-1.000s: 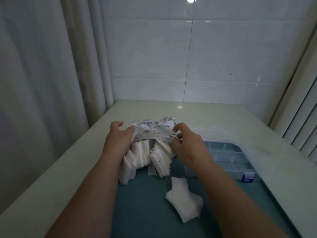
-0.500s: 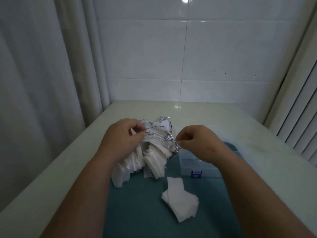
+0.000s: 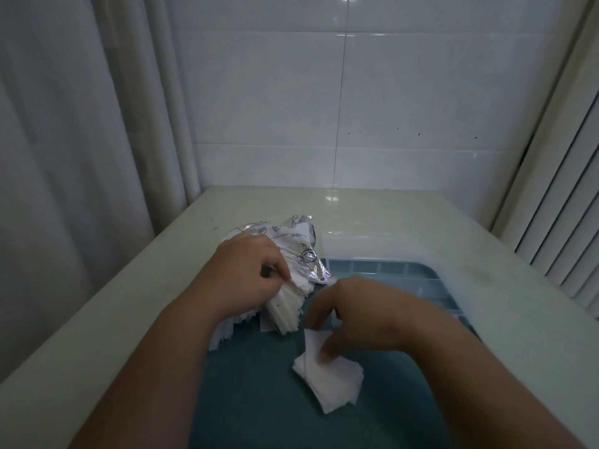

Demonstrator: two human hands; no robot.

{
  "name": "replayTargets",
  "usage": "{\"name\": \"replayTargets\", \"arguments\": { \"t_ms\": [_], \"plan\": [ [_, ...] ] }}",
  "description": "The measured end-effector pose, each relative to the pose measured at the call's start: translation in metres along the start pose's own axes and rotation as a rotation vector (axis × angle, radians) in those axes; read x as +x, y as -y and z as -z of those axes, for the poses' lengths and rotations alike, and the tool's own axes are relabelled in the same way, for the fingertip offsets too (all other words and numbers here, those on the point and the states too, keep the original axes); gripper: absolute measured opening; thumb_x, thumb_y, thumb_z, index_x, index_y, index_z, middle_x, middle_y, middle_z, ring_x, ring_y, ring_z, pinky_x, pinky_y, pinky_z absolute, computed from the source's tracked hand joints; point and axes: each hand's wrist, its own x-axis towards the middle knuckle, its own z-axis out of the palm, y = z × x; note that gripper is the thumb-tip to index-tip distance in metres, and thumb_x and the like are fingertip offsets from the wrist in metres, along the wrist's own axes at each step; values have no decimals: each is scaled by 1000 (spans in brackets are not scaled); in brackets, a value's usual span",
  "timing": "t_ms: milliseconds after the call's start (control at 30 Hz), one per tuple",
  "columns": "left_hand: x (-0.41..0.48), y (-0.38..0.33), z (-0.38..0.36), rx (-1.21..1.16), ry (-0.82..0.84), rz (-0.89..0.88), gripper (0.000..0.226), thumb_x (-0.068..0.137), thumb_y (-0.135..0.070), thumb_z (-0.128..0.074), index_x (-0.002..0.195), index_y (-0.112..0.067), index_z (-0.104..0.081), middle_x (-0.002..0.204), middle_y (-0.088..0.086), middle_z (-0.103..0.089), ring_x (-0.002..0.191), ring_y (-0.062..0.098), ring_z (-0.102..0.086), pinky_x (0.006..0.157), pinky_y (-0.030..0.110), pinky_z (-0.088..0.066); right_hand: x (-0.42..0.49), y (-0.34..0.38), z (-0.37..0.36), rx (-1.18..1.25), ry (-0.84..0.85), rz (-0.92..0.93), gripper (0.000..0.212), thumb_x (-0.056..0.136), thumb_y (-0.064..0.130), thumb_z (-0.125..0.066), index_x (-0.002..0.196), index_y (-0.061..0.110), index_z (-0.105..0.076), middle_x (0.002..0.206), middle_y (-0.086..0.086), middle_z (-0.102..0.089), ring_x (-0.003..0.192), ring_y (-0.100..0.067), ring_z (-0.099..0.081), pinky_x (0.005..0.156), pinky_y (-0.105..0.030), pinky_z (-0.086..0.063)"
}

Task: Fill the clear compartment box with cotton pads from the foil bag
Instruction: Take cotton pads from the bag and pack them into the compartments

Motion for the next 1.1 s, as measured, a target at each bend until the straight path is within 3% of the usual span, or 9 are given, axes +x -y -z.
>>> {"name": "replayTargets", "arguments": {
  "t_ms": [133, 367, 533, 700, 800, 867, 933, 1000, 1100],
  "plan": [
    [-1, -2, 1, -31, 3, 18, 18, 65, -27, -58, 68, -41, -69, 81, -17, -63, 87, 8, -57, 83, 35, -48, -5, 8, -2, -143, 83, -31, 62, 73, 41, -80, 130, 36, -56, 128, 13, -59, 114, -15, -56, 92, -30, -47],
    [-1, -4, 1, -48, 12, 33, 21, 63, -24, -57, 66, -41, -69, 80, -16, -64, 84, 8, -58, 80, 35, -50, 1, 17, -12, -278, 206, -80, 62, 80, 36, -76, 135, 21, -51, 131, -4, -57, 116, -26, -55, 80, -30, -38],
    [-1, -3, 0, -76, 11, 40, 23, 63, -23, -57, 62, -46, -64, 78, -16, -63, 83, 7, -58, 78, 35, -50, 3, 15, -16, -247, 249, -98, 58, 80, 38, -75, 129, 13, -58, 124, -7, -62, 109, -26, -60, 83, -34, -47],
    [-2, -4, 0, -76, 14, 47, 22, 64, -23, -57, 63, -44, -66, 79, -16, -63, 84, 5, -58, 78, 35, -50, 0, 10, -9, -121, 196, -39, 41, 76, 37, -78, 111, 18, -66, 102, 0, -65, 90, -20, -61, 73, -29, -46],
    [-2, -4, 0, -74, 10, 44, 21, 63, -24, -58, 65, -41, -69, 79, -16, -64, 83, 5, -58, 78, 35, -50, -3, 2, 0, 20, 57, -3, 20, 75, 35, -78, 88, 28, -64, 84, 7, -60, 75, -12, -55, 61, -24, -43],
    [-2, -5, 0, -93, 2, 61, 20, 64, -26, -57, 65, -43, -68, 79, -17, -65, 83, 4, -59, 79, 34, -50, -5, -8, 6, 211, -113, -31, 19, 74, 31, -79, 81, 24, -62, 80, 5, -62, 72, -12, -57, 60, -24, -47],
    [-3, -6, 1, -143, -19, 116, 18, 68, -26, -61, 70, -42, -69, 81, -17, -67, 83, 2, -59, 80, 32, -50, -5, -17, 9, 477, -282, -81, 16, 74, 23, -78, 83, 17, -67, 77, 1, -65, 68, -14, -58, 58, -28, -48],
    [-4, -7, 2, -174, -53, 172, 17, 76, -22, -68, 80, -38, -72, 85, -17, -67, 85, 0, -59, 80, 28, -49, -2, -25, 7, 699, -427, -133, 13, 77, 18, -73, 86, 11, -67, 69, -2, -59, 59, -15, -50, 52, -27, -40],
    [-4, -14, 3, -259, -201, 193, 20, 81, -18, -69, 90, -36, -71, 85, -22, -66, 85, -7, -59, 71, 8, -41, 6, -31, 5, 1064, -573, -200, 9, 83, 8, -61, 92, 7, -63, 63, -3, -50, 54, -16, -40, 46, -26, -32]
  ]
}}
